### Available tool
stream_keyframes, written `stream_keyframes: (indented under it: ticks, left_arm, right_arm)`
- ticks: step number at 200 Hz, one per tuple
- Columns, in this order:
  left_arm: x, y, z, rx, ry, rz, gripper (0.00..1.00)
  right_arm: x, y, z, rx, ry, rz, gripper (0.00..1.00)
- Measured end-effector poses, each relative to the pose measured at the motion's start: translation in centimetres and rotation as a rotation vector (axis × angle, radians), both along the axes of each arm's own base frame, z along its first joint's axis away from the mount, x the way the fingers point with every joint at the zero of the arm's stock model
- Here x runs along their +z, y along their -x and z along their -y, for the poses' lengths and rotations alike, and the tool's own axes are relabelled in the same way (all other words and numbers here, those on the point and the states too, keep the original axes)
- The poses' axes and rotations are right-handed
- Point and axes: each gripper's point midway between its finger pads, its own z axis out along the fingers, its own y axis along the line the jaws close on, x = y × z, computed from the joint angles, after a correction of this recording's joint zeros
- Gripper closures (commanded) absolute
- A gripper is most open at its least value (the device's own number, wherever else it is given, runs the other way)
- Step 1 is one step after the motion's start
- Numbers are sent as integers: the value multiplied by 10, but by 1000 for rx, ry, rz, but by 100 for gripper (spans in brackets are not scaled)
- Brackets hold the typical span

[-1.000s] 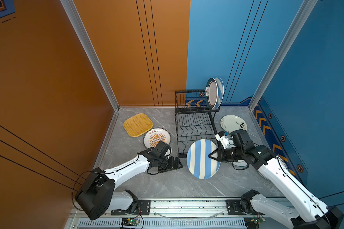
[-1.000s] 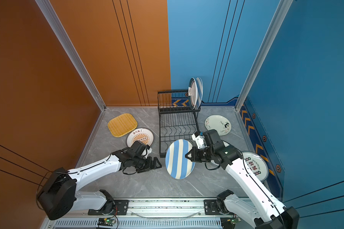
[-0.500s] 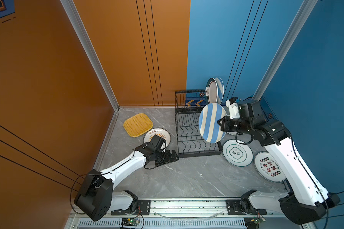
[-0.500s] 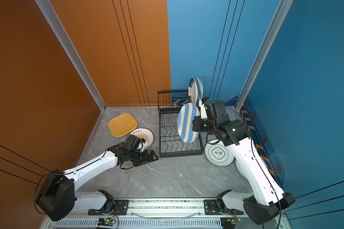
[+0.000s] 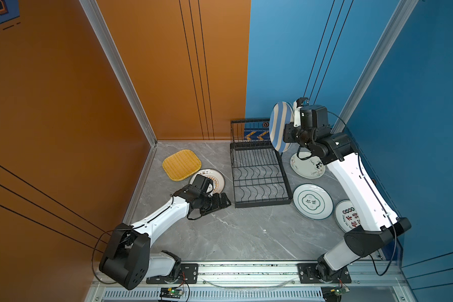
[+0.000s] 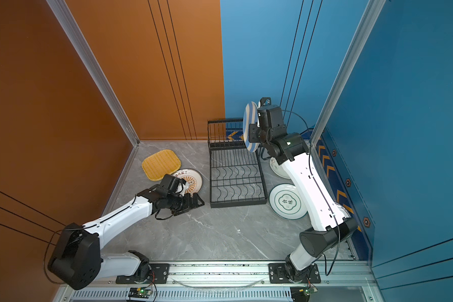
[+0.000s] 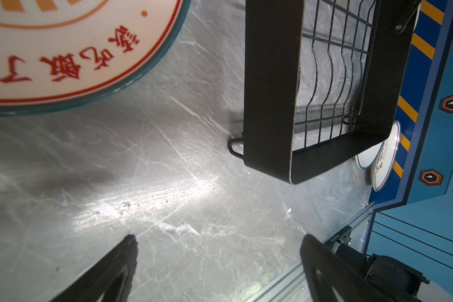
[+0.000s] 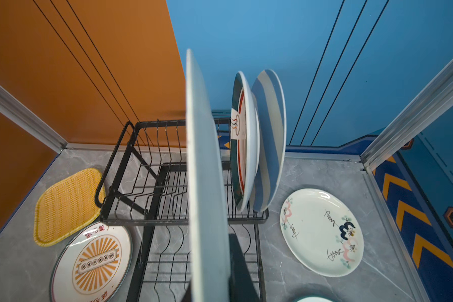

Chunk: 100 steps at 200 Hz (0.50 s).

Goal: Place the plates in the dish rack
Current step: 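Carry the blue-white striped plate into the rack slot with right gripper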

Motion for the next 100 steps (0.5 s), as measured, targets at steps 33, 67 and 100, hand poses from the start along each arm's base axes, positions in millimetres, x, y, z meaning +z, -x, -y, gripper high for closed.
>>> stream_keyframes:
  ticks: [33, 67, 100]
  left_arm:
    - [-2, -7, -5, 13, -7, -3, 2]
    - [0, -15, -8, 19, -9, 8, 2]
    - [-2, -17, -11, 30, -11, 4, 2]
  right_arm:
    - [3, -30, -9, -32, 66, 75, 100]
    - [0, -61, -20, -50, 130, 126, 100]
    - [-8, -84, -27, -59, 172, 140, 100]
